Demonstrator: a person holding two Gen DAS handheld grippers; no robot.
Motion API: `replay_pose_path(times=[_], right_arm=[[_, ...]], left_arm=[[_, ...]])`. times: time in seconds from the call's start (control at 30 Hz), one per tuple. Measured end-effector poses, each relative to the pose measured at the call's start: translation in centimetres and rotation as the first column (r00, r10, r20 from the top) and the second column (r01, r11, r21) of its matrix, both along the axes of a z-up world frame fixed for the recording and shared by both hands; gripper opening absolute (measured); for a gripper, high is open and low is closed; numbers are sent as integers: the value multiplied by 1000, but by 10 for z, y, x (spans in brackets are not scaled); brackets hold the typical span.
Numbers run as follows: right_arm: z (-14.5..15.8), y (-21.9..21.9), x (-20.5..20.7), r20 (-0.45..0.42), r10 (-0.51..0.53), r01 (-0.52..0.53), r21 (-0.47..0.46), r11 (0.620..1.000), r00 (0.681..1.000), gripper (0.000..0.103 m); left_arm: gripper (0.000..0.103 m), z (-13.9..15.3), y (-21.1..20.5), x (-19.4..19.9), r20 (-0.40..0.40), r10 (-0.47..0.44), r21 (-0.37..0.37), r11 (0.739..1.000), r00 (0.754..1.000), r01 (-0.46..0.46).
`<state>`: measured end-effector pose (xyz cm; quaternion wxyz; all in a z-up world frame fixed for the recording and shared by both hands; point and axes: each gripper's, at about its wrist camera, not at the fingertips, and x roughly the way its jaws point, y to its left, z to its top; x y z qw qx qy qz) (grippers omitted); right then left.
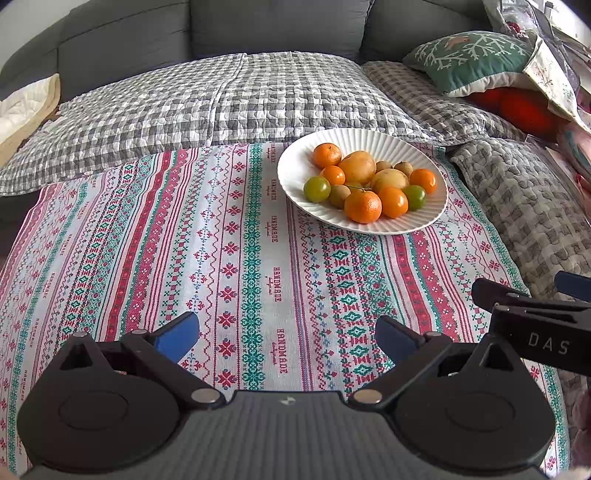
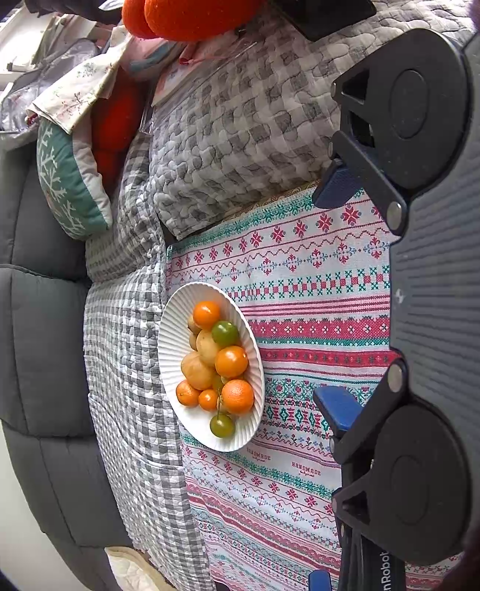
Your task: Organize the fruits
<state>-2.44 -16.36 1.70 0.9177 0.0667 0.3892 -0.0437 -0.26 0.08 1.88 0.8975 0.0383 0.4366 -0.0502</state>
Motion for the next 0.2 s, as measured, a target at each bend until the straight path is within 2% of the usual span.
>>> replay_pose_path(times=[0.2], right_arm=[[-3, 1, 1, -8, -2, 2, -1, 1000, 1000, 102]], left_arm=[[98, 0, 0, 1, 0, 6, 11, 1000, 1000, -6]])
